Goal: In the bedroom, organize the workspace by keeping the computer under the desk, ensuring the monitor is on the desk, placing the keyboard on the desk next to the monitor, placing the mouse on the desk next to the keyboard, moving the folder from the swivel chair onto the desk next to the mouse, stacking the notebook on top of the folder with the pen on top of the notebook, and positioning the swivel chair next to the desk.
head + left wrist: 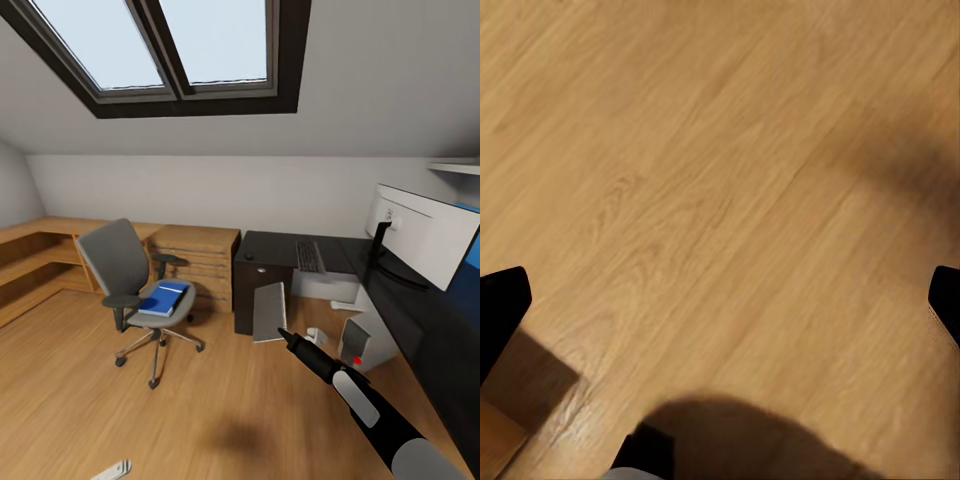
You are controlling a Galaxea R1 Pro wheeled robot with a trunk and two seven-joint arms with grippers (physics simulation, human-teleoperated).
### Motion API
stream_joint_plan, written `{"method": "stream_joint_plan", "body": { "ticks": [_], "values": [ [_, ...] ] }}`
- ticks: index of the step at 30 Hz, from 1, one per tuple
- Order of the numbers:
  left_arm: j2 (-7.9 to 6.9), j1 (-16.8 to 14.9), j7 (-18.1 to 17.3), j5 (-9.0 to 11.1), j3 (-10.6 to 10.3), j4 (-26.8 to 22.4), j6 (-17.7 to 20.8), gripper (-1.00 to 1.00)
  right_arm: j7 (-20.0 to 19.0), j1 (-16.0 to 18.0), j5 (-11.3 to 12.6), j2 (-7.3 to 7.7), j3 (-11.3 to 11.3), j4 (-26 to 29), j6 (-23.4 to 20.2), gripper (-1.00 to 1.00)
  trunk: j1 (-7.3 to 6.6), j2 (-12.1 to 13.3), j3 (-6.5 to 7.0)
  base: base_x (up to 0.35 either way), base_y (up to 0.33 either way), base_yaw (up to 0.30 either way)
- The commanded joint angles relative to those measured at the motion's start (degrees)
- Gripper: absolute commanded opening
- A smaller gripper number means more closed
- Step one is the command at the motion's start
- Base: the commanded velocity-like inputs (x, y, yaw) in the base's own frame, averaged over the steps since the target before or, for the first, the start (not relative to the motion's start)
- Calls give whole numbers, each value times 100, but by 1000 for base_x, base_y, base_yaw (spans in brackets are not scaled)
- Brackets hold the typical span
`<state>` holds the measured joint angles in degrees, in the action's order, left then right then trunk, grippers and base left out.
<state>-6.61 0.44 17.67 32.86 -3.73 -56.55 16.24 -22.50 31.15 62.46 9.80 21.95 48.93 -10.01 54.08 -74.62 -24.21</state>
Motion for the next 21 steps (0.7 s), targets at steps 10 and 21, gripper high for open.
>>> {"method": "stream_joint_plan", "body": {
  "ticks": [10, 21],
  "values": [
    [-7, 0, 53, 62, -31, -6, 11, 100, -17, 5, 73, 5, 11, 2, -28, -100, 4, -3, -5, 318, 93, 0],
    [-7, 0, 54, 63, -32, -5, 11, 100, -17, 5, 73, 5, 11, 2, -28, -100, 4, -3, -5, 327, 25, 0]
  ]
}}
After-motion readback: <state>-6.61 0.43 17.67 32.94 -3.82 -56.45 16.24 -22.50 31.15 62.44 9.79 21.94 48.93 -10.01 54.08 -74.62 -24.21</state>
